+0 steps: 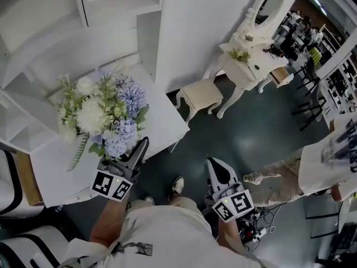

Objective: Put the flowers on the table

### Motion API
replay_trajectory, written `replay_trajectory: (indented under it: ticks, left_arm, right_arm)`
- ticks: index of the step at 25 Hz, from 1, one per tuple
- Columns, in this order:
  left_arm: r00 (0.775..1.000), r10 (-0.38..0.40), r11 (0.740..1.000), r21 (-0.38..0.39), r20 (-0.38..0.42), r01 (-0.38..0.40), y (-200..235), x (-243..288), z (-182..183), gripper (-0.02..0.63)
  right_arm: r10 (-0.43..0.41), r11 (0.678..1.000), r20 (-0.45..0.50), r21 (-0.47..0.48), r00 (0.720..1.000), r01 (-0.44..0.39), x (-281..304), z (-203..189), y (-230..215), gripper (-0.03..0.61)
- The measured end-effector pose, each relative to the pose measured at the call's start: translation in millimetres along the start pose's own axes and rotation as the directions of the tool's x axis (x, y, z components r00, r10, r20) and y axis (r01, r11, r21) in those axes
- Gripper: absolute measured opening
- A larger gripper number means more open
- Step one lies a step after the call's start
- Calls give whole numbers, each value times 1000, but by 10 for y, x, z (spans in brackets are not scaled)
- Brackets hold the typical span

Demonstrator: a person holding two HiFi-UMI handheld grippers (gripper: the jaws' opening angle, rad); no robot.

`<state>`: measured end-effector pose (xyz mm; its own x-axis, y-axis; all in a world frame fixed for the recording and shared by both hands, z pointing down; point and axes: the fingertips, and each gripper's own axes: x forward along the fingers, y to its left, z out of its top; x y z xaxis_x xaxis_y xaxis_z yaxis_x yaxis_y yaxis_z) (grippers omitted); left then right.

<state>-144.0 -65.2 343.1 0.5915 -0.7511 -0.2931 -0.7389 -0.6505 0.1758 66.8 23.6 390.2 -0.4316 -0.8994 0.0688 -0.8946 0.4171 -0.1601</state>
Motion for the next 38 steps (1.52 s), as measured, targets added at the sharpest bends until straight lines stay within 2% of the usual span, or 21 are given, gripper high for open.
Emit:
replay_trajectory:
  ticks: [4,9,15,25,38]
  left_arm:
    - [1000,21,1000,10,-6,-21,146,692,-237,357]
    - [997,81,996,40,-11,-80,220,1065,-410,357]
    - [988,150,986,72,-34,-148,347,1382,-683,357]
    - [974,192,978,109,-123,-180,529,1760,-1306,357]
    - [967,168,979,145,-193,-142,753,2099,-2151,357]
  right_arm:
    - [44,999,-17,9,999,-44,578,149,-696,11]
    - [97,995,-19,-2,995,-97,867,285,-1077,11]
    - [96,995,-64,22,993,-95,908,211,-1515,11]
    - [97,995,-129,43,987,-92,901,29,-1835,11]
    - [40,998,-248,61,968,-25,744,-465,-2103,11]
